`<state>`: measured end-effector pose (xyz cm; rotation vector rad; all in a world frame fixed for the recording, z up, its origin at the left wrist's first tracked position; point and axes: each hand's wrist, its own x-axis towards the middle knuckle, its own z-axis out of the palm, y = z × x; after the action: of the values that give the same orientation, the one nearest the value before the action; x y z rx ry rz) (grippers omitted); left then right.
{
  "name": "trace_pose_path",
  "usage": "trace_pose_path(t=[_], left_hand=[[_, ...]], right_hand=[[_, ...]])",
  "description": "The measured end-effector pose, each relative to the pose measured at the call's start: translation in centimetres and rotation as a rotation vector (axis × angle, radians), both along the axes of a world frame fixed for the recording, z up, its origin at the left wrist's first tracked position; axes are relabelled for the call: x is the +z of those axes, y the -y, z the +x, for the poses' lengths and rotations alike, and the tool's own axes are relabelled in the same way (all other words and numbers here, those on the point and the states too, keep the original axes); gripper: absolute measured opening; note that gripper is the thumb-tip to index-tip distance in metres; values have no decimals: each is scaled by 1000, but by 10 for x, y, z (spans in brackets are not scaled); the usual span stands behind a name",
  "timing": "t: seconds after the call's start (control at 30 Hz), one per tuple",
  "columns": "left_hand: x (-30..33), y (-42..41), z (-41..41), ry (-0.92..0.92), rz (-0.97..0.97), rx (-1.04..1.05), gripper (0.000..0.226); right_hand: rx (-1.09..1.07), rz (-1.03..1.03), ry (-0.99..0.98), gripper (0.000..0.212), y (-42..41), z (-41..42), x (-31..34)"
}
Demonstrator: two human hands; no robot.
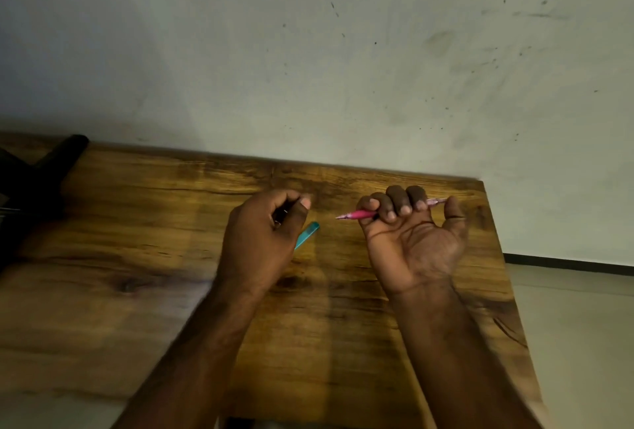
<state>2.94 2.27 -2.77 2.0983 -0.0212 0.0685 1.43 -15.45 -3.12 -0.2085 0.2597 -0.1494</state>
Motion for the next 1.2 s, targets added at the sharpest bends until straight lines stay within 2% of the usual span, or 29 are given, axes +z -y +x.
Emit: trace_pose_path(t=[0.37,1.2], left_hand=[[-2,8,-4,-15,14,-87,23],[-4,12,2,-7,46,-129,28]], right_hand=[[-34,14,17,48,7,2,-1],[-73,-21,39,39,2,4,-5]])
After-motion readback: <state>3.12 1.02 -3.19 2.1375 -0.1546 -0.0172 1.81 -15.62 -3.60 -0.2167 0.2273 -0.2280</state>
